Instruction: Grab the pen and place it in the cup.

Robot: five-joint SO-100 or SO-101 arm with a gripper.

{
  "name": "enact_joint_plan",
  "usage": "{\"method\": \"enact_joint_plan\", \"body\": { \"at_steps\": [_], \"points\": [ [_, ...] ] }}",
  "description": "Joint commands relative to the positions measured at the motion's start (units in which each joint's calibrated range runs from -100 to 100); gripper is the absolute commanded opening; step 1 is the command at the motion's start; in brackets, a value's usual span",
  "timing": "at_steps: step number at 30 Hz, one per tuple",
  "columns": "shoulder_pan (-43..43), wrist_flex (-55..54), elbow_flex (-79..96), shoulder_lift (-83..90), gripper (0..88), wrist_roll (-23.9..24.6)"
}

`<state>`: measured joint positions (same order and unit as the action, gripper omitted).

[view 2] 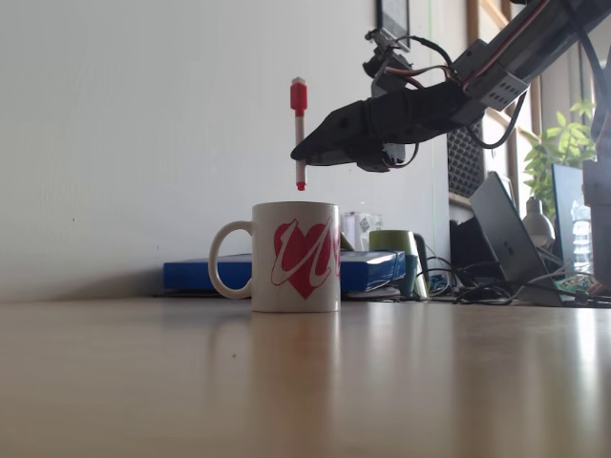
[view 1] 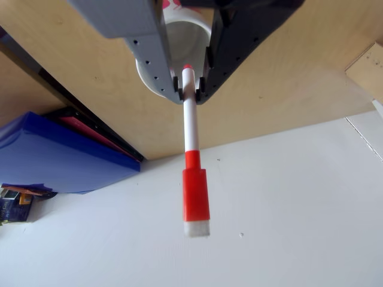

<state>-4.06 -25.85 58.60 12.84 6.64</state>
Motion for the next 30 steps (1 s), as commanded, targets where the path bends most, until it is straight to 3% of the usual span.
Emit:
{"method": "enact_joint_plan", "body": {
  "at_steps": [1,16,30],
  "points": [
    [-0.4,-2.4,1.0,0.0,1.0,-0.2],
    [-0.3,-10.7,3.1,-7.0,1.0,-0.2],
    [-0.2,-11.0,2.0,-10.5,1.6,-0.2]
  ]
}}
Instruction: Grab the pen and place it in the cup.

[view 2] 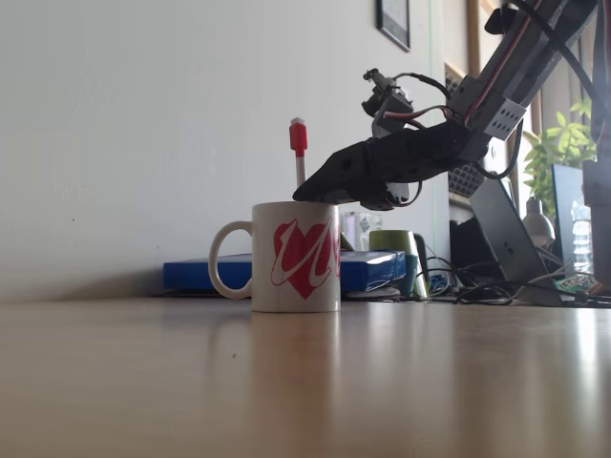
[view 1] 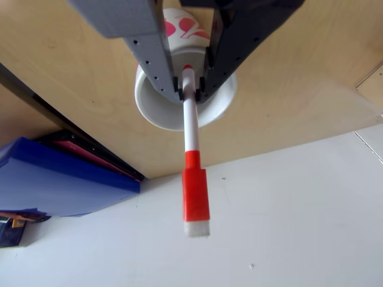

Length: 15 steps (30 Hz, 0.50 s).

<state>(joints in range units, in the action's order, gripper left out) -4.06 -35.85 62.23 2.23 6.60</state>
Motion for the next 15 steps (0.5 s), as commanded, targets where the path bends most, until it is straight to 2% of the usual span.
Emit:
{"method": "enact_joint_plan", "body": {
  "at_steps": [1,6,11,15],
  "points": [
    [-0.2,-1.0,-1.5,0.1,1.7,-0.2],
    [-0.2,-1.0,-1.4,0.2,2.2,-0.2],
    [0.2,-0.8,-0.8,0.2,13.3,0.1],
    [0.3,-0.7,-0.7,0.1,13.8,-0.1]
  ]
}}
